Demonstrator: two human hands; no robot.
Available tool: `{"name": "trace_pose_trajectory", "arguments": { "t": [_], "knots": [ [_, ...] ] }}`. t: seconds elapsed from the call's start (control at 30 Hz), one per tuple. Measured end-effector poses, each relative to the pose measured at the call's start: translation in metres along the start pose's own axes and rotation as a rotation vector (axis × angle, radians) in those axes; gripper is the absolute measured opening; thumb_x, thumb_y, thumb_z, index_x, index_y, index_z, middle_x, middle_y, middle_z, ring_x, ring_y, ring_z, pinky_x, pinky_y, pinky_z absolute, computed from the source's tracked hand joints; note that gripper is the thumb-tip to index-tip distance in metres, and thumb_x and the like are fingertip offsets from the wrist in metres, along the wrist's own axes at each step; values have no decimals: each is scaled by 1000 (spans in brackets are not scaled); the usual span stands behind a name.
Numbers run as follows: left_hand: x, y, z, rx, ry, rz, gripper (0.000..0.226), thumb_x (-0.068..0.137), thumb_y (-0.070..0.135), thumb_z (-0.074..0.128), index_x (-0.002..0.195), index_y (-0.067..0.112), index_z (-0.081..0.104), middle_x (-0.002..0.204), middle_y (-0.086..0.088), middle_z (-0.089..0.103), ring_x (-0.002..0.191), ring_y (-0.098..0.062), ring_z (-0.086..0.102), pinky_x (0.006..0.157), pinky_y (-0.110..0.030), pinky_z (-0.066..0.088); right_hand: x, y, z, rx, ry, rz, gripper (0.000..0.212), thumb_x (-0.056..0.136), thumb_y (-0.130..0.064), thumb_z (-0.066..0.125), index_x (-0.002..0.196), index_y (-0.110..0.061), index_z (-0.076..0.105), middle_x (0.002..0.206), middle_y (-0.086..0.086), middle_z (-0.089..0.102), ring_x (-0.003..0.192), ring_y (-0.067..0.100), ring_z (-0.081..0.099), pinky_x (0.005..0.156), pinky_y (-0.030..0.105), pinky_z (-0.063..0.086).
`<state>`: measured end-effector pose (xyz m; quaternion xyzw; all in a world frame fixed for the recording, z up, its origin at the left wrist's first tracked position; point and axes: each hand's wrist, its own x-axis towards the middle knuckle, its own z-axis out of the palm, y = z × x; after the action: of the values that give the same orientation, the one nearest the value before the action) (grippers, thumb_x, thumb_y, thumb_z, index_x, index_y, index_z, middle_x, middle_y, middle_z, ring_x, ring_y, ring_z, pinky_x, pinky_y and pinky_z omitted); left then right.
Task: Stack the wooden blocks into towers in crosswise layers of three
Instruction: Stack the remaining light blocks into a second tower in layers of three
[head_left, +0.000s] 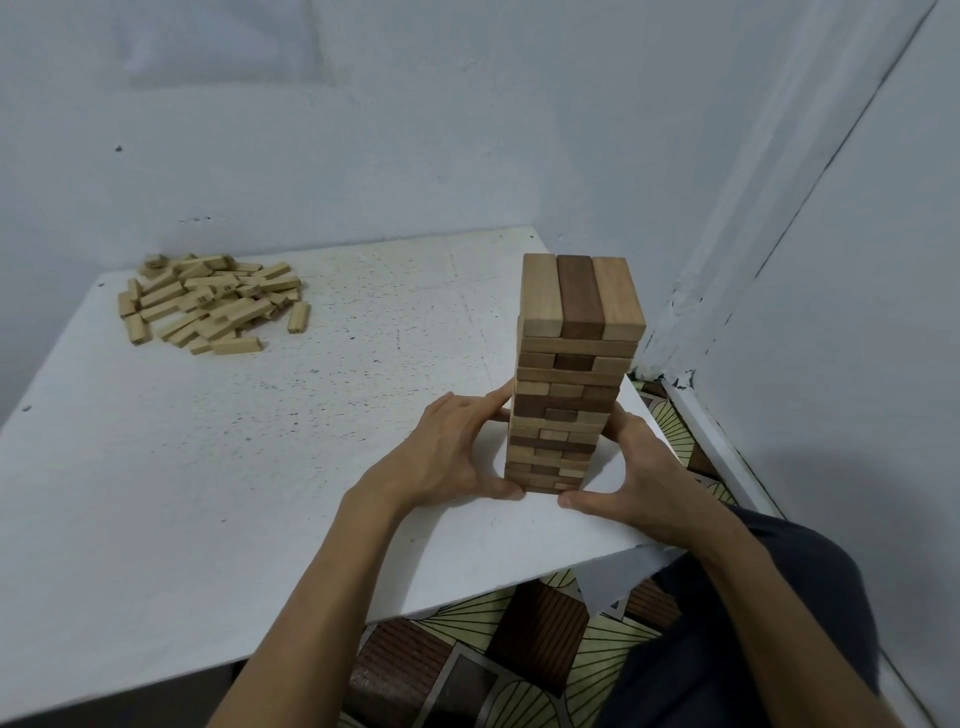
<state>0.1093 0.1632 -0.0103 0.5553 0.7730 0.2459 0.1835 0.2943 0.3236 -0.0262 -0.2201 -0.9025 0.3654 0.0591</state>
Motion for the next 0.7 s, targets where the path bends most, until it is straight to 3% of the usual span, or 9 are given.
{"name": "trace_pose_trajectory", "arguments": {
  "t": [0.17,0.27,0.37,0.43,0.5,0.57,0.7],
  "knots": [
    [-3,0,2,13,1,-11,97,71,44,85,151,29,31,130,13,54,116,-10,40,106,-29,28,-7,5,4,-20,45,-24,107,72,-46,85,156,-24,21,125,-47,29,126,-3,34,107,29,33],
    [-8,-10,8,24,19,-25,101,71,55,80,153,29,28,140,14,52,123,-8,42,113,-37,29,-17,5,7,-56,128,-6,102,76,-48,80,156,-23,22,133,-33,38,127,-2,34,106,29,30],
    [-20,-17,9,57,56,-62,100,76,61,73,156,32,21,147,13,48,133,-10,40,116,-37,28,-37,-2,14,-62,289,73,73,83,-37,76,146,-24,41,133,-16,48,124,3,37,104,30,29],
    [-36,-16,9,83,91,-91,92,83,57,69,157,31,20,149,10,46,134,-11,38,115,-31,26,-55,-5,22,-100,438,39,41,86,-27,74,125,-21,60,121,-6,59,113,11,47,97,33,38],
    [-55,-11,9,102,111,-106,84,88,57,62,157,32,20,149,10,45,133,-10,39,111,-26,26,-71,-9,31,-160,504,-27,16,86,-19,73,100,-20,64,100,-7,62,94,15,55,82,36,50],
    [-75,-5,11,107,122,-106,78,92,57,57,156,35,19,150,12,42,134,-7,37,108,-21,24,-83,-16,42,-158,461,-77,14,85,-17,72,88,-24,61,87,-14,60,80,11,57,70,32,53],
    [-121,-1,17,68,172,-115,70,94,58,53,154,41,22,147,20,42,130,-1,38,104,-13,24,-95,-52,65,-128,335,-198,8,88,-36,59,85,-30,63,79,-24,59,76,-1,56,68,15,44]
  ]
}}
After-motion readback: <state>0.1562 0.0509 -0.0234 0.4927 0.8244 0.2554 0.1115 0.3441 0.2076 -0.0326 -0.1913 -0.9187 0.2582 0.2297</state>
